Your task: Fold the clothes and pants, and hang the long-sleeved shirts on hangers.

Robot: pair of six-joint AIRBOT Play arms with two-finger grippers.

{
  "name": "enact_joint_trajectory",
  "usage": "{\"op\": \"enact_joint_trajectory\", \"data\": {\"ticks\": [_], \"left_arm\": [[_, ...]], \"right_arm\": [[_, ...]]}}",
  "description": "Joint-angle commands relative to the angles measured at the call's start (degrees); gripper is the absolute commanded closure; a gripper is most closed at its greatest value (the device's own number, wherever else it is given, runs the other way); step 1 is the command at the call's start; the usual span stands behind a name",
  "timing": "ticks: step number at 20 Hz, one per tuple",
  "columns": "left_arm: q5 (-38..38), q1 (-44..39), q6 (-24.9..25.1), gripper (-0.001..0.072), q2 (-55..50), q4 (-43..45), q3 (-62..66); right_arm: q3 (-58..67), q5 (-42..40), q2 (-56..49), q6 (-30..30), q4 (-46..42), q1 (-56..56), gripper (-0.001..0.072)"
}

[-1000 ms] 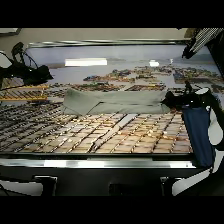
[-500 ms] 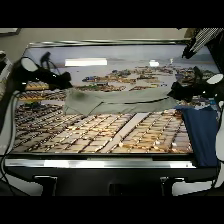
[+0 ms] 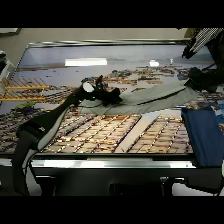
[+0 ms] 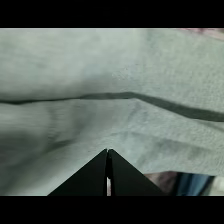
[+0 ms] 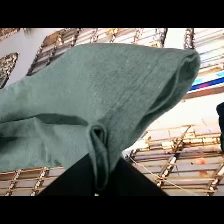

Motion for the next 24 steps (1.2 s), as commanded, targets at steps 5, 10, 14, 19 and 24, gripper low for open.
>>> {"op": "enact_joint_trajectory", "data": {"ticks": [5, 10, 14, 19, 24], "left_arm": [[10.03, -9.51, -1.51, 0.0695, -7.37, -7.50, 5.95], [8.81, -12.33, -5.01, 0.0695, -13.20, -9.44, 12.66], [7.63, -15.13, -6.27, 0.0695, -13.92, -9.46, 13.22], [1.03, -10.16, -1.20, 0.0696, -10.19, -10.19, 13.22], [-15.74, 1.70, 0.00, 0.0697, 1.53, 8.11, 13.22]], "right_arm": [[1.11, 2.78, 3.41, 1.66, -3.52, 0.04, 0.0670], [1.11, 1.46, 4.24, 1.68, -2.89, 0.04, 0.0670], [1.11, -2.40, 4.22, 1.64, -0.79, 0.04, 0.0670], [1.11, -5.38, 4.15, -1.03, 4.74, 0.17, 0.0670], [1.09, -5.01, 3.85, -2.58, 9.25, 5.79, 0.0670]]}}
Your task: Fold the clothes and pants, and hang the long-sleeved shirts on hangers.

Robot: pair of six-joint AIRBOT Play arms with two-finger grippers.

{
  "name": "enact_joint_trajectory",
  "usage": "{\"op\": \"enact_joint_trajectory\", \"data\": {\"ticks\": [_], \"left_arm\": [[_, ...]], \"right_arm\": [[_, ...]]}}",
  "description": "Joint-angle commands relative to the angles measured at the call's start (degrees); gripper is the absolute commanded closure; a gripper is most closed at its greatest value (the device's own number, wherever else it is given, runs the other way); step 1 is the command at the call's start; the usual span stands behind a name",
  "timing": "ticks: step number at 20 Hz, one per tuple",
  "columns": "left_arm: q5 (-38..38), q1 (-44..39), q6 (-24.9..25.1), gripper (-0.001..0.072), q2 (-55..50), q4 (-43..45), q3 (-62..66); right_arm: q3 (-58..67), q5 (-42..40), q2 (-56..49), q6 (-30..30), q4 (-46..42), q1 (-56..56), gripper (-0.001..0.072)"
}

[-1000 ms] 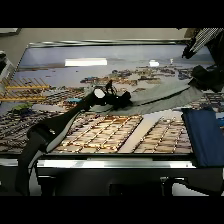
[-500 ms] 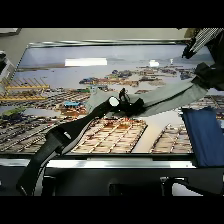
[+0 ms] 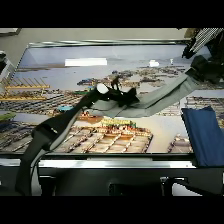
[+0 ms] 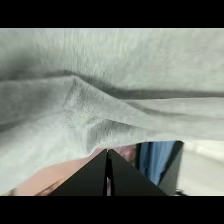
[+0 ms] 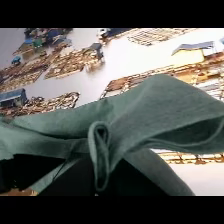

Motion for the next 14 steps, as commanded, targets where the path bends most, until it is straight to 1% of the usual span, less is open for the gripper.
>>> {"op": "enact_joint_trajectory", "data": {"ticks": [1, 4, 7, 9, 11, 14], "left_arm": [[-13.29, 8.28, 1.18, 0.0696, 8.37, 14.45, 0.07], [-21.14, 15.98, 1.18, 0.0695, 16.68, 23.08, 0.07], [-28.65, 23.08, 1.20, 0.0694, 23.98, 27.89, 0.07], [-32.22, 27.08, 1.18, 0.0694, 27.74, 30.71, 0.07], [-34.38, 30.51, 1.20, 0.0694, 30.51, 32.72, 0.04], [-35.43, 34.69, 1.20, 0.0693, 32.96, 33.66, 0.04]], "right_arm": [[0.04, -0.76, -0.57, 0.00, 2.64, 5.92, 0.0670], [0.04, -4.26, -2.91, 5.49, 2.21, 14.95, 0.0670], [0.04, -11.17, -6.05, 9.44, 2.32, 24.76, 0.0670], [0.07, -16.35, -8.37, 11.61, 2.27, 30.47, 0.0670], [0.07, -21.16, -11.19, 13.75, 2.27, 34.82, 0.0671], [0.04, -25.59, -15.98, 16.20, 2.47, 38.58, 0.0670]]}}
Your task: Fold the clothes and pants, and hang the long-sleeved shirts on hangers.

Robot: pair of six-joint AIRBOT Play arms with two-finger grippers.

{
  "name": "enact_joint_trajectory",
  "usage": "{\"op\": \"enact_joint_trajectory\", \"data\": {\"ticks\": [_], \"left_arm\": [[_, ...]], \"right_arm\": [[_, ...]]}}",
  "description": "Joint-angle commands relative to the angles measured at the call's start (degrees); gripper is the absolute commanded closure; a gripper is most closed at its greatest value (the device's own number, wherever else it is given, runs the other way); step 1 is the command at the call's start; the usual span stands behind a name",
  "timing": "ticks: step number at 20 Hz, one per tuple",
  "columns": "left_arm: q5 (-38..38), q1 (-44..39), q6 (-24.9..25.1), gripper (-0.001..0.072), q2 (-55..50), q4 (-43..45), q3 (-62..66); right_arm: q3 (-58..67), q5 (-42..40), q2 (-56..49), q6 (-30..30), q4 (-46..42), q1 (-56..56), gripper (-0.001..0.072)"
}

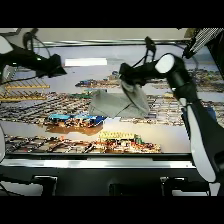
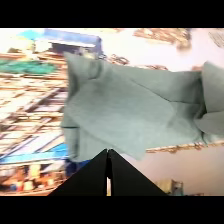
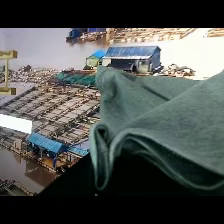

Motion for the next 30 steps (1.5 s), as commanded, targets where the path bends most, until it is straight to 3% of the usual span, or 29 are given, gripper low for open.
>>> {"op": "enact_joint_trajectory", "data": {"ticks": [1, 7, 8, 11, 14, 17, 20, 24, 27, 30], "left_arm": [[-3.54, 5.35, 0.02, 0.0693, 3.45, 2.86, 0.00], [-3.93, 6.62, 0.02, 0.0693, 3.52, 2.86, -0.17], [-3.93, 6.62, 0.02, 0.0693, 3.52, 2.86, -0.17], [-3.96, 6.62, 0.02, 0.0693, 3.52, 2.82, -0.55], [-3.96, 6.62, -0.02, 0.0693, 3.52, 2.82, -0.57], [-3.96, 6.62, 0.00, 0.0693, 3.52, 2.82, -0.57], [-3.96, 6.64, 0.00, 0.0693, 3.52, 2.82, -0.57], [-3.96, 6.64, 0.02, 0.0693, 3.52, 2.84, -0.57], [-3.96, 6.64, 0.02, 0.0693, 3.52, 2.84, -0.57], [-3.93, 6.64, 0.04, 0.0692, 3.45, 2.86, -0.57]], "right_arm": [[0.02, -7.15, -5.68, 3.69, 0.42, 5.73, 0.0670], [0.02, -7.96, -12.11, 4.55, 1.51, 9.38, 0.0669], [0.02, -8.00, -12.83, 4.61, 1.60, 9.44, 0.0628], [0.04, -7.74, -12.92, 4.66, 3.74, 9.44, 0.0248], [0.04, -4.98, -9.25, -0.52, 8.22, 9.40, 0.0226], [0.04, 0.13, -2.71, -1.57, 3.15, 5.88, 0.0226], [0.04, 7.50, 2.32, -2.56, -1.03, -5.42, 0.0215], [-1.73, 17.73, 2.54, -10.45, 0.11, -24.11, 0.0174], [-8.68, 19.47, 1.01, -16.04, 5.55, -33.09, 0.0171], [-16.90, 16.61, -1.68, -21.16, 11.13, -34.67, 0.0172]]}}
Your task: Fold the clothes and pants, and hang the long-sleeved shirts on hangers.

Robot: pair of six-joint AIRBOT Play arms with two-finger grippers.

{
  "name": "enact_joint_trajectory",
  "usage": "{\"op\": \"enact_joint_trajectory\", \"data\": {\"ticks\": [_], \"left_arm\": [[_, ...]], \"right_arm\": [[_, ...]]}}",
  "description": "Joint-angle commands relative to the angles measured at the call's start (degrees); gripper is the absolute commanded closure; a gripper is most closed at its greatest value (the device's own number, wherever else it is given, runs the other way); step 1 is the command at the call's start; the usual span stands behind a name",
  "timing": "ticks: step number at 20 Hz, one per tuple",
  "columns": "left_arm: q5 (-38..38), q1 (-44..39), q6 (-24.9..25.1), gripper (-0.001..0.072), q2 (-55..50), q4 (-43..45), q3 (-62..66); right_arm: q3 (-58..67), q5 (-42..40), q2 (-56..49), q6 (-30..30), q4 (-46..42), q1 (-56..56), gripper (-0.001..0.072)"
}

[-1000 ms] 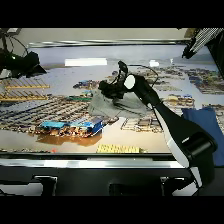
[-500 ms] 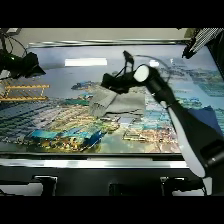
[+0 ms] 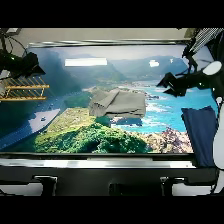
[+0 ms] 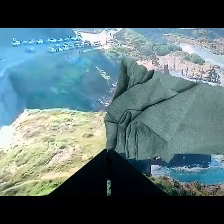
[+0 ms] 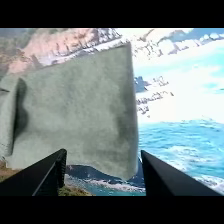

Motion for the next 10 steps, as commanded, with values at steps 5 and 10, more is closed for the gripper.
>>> {"op": "enact_joint_trajectory", "data": {"ticks": [5, 10], "left_arm": [[0.07, 0.04, 0.02, 0.0692, -0.57, -0.02, -0.02], [0.11, 0.04, 0.02, 0.0692, -1.31, -0.02, -0.02]], "right_arm": [[-11.13, -5.81, -9.25, -11.08, 12.81, 0.52, 0.0175], [-11.13, -9.99, -14.16, -11.69, 15.39, 6.12, 0.0192]]}}
